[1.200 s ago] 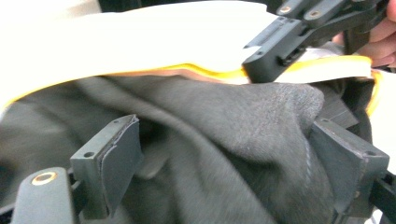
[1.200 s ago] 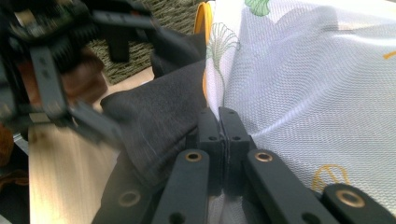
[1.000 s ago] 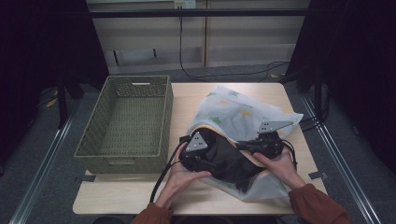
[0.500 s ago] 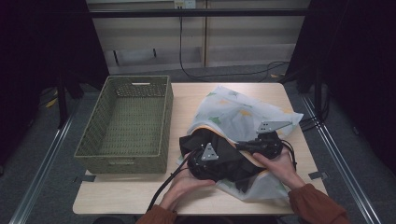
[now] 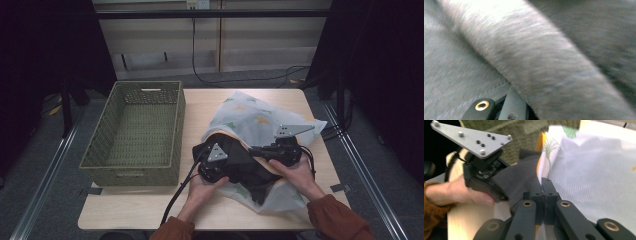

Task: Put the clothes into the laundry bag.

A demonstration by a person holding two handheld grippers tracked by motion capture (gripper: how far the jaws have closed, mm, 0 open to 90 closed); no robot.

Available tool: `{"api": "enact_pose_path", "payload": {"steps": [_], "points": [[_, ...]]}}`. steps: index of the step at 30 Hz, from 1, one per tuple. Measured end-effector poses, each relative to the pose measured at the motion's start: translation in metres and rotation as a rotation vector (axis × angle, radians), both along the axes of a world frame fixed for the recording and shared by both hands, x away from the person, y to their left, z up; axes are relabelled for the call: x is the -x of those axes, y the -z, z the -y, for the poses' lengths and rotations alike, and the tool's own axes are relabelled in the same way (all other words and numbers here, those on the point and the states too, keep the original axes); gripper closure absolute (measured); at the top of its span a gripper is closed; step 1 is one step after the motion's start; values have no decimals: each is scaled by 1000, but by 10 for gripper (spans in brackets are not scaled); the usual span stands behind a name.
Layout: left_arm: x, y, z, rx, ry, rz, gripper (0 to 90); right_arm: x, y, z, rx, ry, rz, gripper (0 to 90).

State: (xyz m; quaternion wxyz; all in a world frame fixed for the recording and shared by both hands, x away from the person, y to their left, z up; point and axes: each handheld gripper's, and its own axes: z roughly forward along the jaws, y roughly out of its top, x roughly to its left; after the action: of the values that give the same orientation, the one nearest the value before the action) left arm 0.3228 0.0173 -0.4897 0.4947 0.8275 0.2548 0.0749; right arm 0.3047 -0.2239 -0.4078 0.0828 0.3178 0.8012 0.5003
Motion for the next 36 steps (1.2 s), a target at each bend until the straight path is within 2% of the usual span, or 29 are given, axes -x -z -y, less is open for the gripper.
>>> {"api": "enact_pose_path", "payload": {"steps": [3, 4, 9, 12, 15, 16, 19, 20, 21, 23, 25, 27, 28, 30, 32, 33, 34, 36], "points": [[-1, -5, 3, 33, -23, 8, 805, 4, -15, -5, -25, -19, 35, 895], [-1, -7, 5, 58, -35, 3, 806, 7, -22, -6, -55, -30, 50, 896], [-5, -18, 12, 85, -62, 10, 808, 12, -48, -9, -128, -54, 105, 897], [-6, -37, 12, 129, -70, 35, 809, 11, -61, -10, -156, -54, 135, 897], [-6, -58, 1, 172, -98, 60, 810, 12, -80, -7, -199, -52, 176, 897], [-7, -64, -2, 199, -101, 70, 811, 13, -87, -5, -215, -51, 185, 897], [-9, -80, -7, 209, -123, 94, 811, 15, -101, -3, -235, -52, 209, 897], [-10, -85, -8, 227, -129, 94, 811, 15, -102, -4, -236, -55, 211, 897], [-11, -86, -7, 220, -136, 105, 811, 16, -102, -5, -236, -62, 212, 897], [-17, -84, -3, 164, -135, 121, 811, 17, -98, -7, -233, -65, 205, 897], [-22, -73, 3, 140, -144, 90, 810, 17, -87, -9, -207, -69, 182, 897], [-26, -56, 8, 100, -139, 72, 810, 17, -68, -10, -169, -71, 137, 897], [-26, -48, 10, 90, -134, 77, 809, 18, -60, -10, -161, -77, 119, 897], [-26, -37, 12, 107, -132, 42, 809, 19, -41, -8, -140, -82, 73, 897], [-26, -31, 16, 74, -127, 46, 807, 21, -23, -7, -121, -90, 28, 897], [-27, -27, 20, 65, -110, 35, 807, 21, -19, -7, -113, -88, 16, 897], [-28, -25, 22, 37, -113, 36, 807, 21, -12, -7, -115, -92, -2, 897], [-30, -18, 24, 35, -107, 23, 806, 21, -7, -9, -110, -101, -22, 897]]}}
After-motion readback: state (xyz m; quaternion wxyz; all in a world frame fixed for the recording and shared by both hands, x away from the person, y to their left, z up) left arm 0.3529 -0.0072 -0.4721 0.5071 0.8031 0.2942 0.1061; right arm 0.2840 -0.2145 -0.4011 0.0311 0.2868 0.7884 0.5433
